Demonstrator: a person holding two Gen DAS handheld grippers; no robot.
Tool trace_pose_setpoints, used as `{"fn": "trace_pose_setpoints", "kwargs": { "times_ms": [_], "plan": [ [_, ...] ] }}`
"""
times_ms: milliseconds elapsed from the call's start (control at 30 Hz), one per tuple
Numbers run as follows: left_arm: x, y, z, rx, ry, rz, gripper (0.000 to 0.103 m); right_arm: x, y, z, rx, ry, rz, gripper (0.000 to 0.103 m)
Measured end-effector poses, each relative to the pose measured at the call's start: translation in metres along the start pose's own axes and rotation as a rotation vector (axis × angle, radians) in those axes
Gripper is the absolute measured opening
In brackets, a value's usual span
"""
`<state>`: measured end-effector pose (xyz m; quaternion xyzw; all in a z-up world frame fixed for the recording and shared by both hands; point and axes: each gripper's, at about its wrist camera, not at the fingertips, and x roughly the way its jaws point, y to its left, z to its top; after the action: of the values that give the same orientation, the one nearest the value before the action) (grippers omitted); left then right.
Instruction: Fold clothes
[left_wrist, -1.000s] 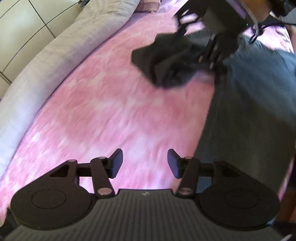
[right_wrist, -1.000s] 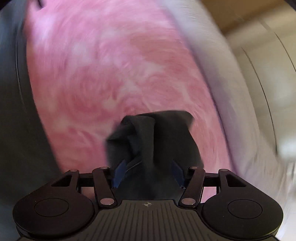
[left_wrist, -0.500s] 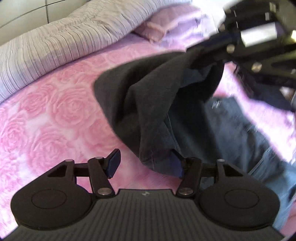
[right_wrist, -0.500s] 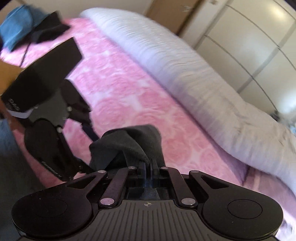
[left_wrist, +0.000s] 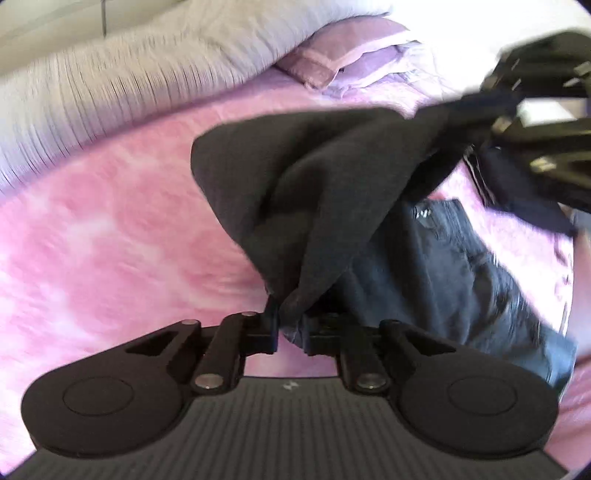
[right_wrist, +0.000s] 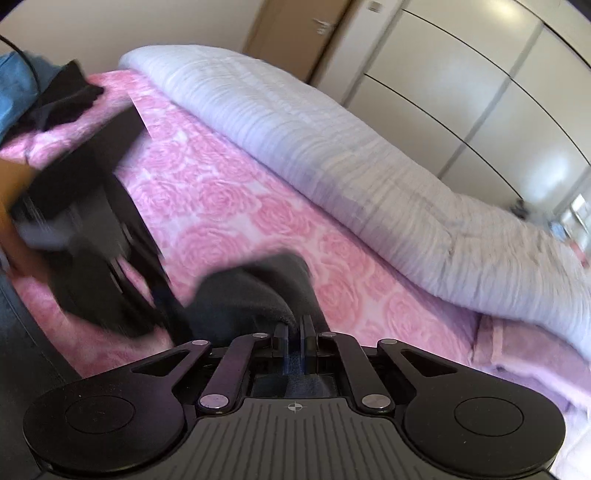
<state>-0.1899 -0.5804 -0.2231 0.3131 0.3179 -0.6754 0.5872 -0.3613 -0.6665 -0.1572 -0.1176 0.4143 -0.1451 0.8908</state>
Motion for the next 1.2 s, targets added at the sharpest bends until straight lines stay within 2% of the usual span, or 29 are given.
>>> {"fn": "trace_pose_setpoints", "kwargs": {
  "times_ms": [67,167,267,367,433,533,567,700,767,800,833,900,1000,1067,1200],
  "plan": [
    [-0.046,0.012,-0.001,0.110,0.024,0.065,0.008,0.000,0.012,-0.010,0.026,0.034,0.018,0.015],
    [-0.107,0.030,0.001,0.299,0.121,0.193,0.007,0.001,0.033,-0.025,0.061,0.090,0.048,0.020],
    [-0.140,0.044,-0.006,0.535,0.305,0.294,0.007,0.006,0.057,-0.045,0.078,0.154,0.087,0.023],
    [-0.147,0.052,-0.026,0.682,0.432,0.299,0.007,0.013,0.082,-0.064,0.079,0.229,0.122,0.025],
    [-0.143,0.060,-0.039,0.651,0.485,0.247,0.007,0.015,0.092,-0.070,0.102,0.252,0.148,0.026],
    [-0.130,0.082,-0.052,0.501,0.485,0.205,0.009,0.016,0.101,-0.070,0.140,0.265,0.193,0.029],
    [-0.127,0.089,-0.058,0.473,0.488,0.229,0.009,0.018,0.105,-0.069,0.134,0.266,0.211,0.031],
    [-0.115,0.123,-0.067,0.509,0.491,0.400,0.010,0.024,0.119,-0.058,0.081,0.247,0.268,0.037],
    [-0.116,0.144,-0.062,0.466,0.489,0.454,0.013,0.026,0.124,-0.056,0.068,0.238,0.288,0.040],
    [-0.118,0.150,-0.060,0.439,0.476,0.476,0.019,0.028,0.126,-0.056,0.062,0.235,0.298,0.042],
    [-0.122,0.155,-0.061,0.405,0.460,0.498,0.030,0.031,0.128,-0.055,0.057,0.235,0.305,0.043],
    [-0.130,0.158,-0.065,0.314,0.438,0.474,0.043,0.040,0.130,-0.054,0.048,0.236,0.317,0.046],
    [-0.130,0.161,-0.096,0.171,0.446,0.387,0.065,0.052,0.137,-0.048,0.024,0.245,0.339,0.048],
    [-0.121,0.159,-0.134,0.104,0.484,0.345,0.065,0.058,0.144,-0.042,-0.010,0.245,0.348,0.049],
    [-0.091,0.187,-0.201,-0.018,0.545,0.284,0.061,0.071,0.165,-0.023,-0.040,0.253,0.328,0.051]
  ]
}}
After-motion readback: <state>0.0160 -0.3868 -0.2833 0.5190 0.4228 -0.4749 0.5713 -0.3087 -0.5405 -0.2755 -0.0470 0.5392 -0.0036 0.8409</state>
